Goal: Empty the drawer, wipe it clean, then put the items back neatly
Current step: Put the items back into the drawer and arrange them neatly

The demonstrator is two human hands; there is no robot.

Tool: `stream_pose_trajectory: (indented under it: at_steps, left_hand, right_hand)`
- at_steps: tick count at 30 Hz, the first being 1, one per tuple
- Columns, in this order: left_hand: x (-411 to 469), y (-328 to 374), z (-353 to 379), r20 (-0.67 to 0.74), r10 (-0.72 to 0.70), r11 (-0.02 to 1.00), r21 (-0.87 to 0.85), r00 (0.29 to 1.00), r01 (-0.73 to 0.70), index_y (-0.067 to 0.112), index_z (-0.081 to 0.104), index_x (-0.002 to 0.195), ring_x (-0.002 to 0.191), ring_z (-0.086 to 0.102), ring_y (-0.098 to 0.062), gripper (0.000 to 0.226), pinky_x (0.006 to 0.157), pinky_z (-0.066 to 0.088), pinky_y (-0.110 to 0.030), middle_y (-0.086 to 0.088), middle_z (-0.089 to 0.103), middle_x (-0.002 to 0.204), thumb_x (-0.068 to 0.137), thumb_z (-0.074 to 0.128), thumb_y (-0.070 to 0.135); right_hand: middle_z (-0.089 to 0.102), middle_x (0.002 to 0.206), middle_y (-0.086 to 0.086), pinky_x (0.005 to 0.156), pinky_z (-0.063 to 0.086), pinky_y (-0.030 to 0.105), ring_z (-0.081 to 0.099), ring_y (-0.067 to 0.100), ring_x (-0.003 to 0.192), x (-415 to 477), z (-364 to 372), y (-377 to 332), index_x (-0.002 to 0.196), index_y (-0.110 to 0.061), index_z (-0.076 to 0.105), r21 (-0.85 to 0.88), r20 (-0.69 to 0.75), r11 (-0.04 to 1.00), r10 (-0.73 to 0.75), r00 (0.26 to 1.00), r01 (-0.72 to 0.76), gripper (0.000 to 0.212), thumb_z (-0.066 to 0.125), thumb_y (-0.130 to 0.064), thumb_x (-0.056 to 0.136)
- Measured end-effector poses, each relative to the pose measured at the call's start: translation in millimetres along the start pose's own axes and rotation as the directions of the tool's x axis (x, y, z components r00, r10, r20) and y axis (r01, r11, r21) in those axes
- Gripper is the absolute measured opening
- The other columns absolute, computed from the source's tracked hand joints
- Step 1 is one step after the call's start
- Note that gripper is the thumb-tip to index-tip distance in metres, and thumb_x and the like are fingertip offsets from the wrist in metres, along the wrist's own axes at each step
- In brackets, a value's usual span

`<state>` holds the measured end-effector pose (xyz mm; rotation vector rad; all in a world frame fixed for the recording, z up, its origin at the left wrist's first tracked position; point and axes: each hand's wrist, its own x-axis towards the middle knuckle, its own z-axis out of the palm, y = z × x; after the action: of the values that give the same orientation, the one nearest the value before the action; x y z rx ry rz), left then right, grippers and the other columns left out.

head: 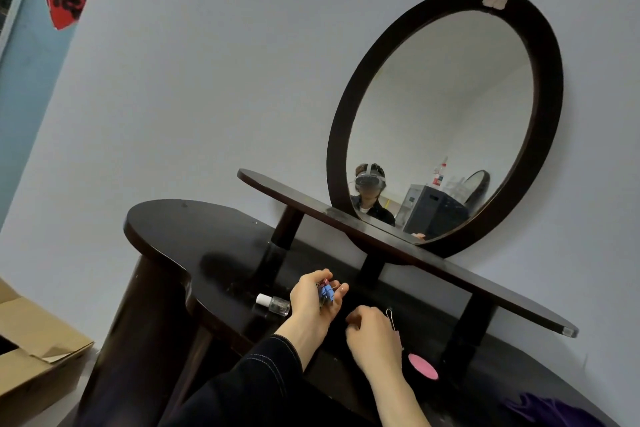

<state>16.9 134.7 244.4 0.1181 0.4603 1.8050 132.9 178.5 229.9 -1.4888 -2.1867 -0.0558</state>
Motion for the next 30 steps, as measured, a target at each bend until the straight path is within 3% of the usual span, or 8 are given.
stream_pose_trajectory:
  at_steps: [3,7,11,15,18,21,24,30]
  left_hand:
    - [-1,-1,3,-0.010,0.003,0.998,0.059,1.000,-0.003,-0.003,0.062,0.094,0.064,0.066,-0.029,0.006,0.036,0.044,-0.020,-0.017,0.059,0.084,0.088,0.062,0.000]
    - [-1,-3,4,-0.011,0.013,0.984,0.180,1.000,-0.011,-0.004,0.062,0.093,0.056,0.067,-0.026,0.006,0.034,0.041,-0.020,-0.017,0.058,0.083,0.089,0.063,0.000]
    - [-6,-8,0,0.057,-0.076,0.974,0.218,0.996,0.062,-0.002,0.063,0.093,0.061,0.067,-0.025,0.007,0.033,0.037,-0.018,-0.015,0.057,0.083,0.088,0.062,0.003]
    - [-27,-13,-5,0.138,-0.181,0.961,0.237,0.974,0.145,0.000,0.059,0.089,0.059,0.065,-0.023,0.004,0.031,0.031,-0.015,-0.010,0.053,0.069,0.090,0.059,0.004]
    - [-59,-17,-10,0.244,-0.247,0.948,0.263,0.938,0.181,0.002,0.059,0.087,0.060,0.063,-0.020,0.004,0.030,0.029,-0.015,-0.008,0.051,0.070,0.089,0.059,0.005]
    - [-95,-22,-22,0.341,-0.327,0.935,0.254,0.881,0.249,0.001,0.063,0.084,0.062,0.060,-0.020,0.005,0.029,0.030,-0.016,-0.009,0.053,0.072,0.087,0.062,0.005]
    - [-126,-38,-45,0.390,-0.385,0.912,0.299,0.836,0.280,0.001,0.066,0.084,0.063,0.058,-0.020,0.004,0.028,0.031,-0.017,-0.010,0.053,0.074,0.084,0.065,0.006]
    - [-141,-72,-107,0.259,-0.434,0.868,0.377,0.863,0.323,-0.001,0.067,0.083,0.060,0.057,-0.024,0.008,0.029,0.027,-0.017,-0.015,0.052,0.075,0.084,0.064,0.006]
  right_hand:
    - [0.068,0.110,-0.010,0.062,0.039,0.010,0.063,0.007,0.098,1,-1,4,0.110,-0.026,0.070,0.269,-0.004,0.963,0.022,1.000,-0.020,0.022,0.062,-0.012,0.095]
    - [0.073,0.093,-0.001,0.052,0.051,0.019,0.068,0.015,0.072,-7,-16,5,0.089,-0.024,0.071,0.694,-0.149,0.720,0.157,0.976,-0.010,0.021,0.070,-0.003,0.090]
    - [0.073,0.087,-0.001,0.051,0.053,0.019,0.070,0.013,0.069,-27,-26,11,0.087,-0.023,0.070,0.801,-0.314,0.591,0.276,0.908,0.097,0.021,0.070,-0.002,0.090]
    - [0.074,0.086,0.011,0.050,0.052,0.021,0.070,0.013,0.063,-53,-31,34,0.086,-0.011,0.073,0.929,-0.214,0.367,0.403,0.890,0.057,0.014,0.071,0.002,0.088]
    - [0.076,0.090,0.013,0.054,0.053,0.022,0.069,0.012,0.066,-73,-41,54,0.093,-0.007,0.072,0.993,-0.093,0.110,0.496,0.863,0.043,0.011,0.073,0.002,0.087]
    - [0.077,0.093,0.012,0.055,0.054,0.020,0.070,0.011,0.070,-94,-54,69,0.100,-0.006,0.071,0.998,-0.025,-0.041,0.475,0.879,0.051,0.014,0.072,0.001,0.087]
    - [0.075,0.089,0.010,0.055,0.054,0.020,0.065,0.011,0.068,-119,-64,73,0.101,-0.008,0.072,0.997,-0.019,-0.061,0.388,0.922,0.046,0.016,0.070,0.001,0.088]
    - [0.074,0.087,0.015,0.053,0.053,0.024,0.066,0.017,0.068,-185,-48,64,0.089,-0.017,0.076,0.983,-0.055,0.184,0.208,0.977,0.017,0.016,0.080,-0.016,0.074]
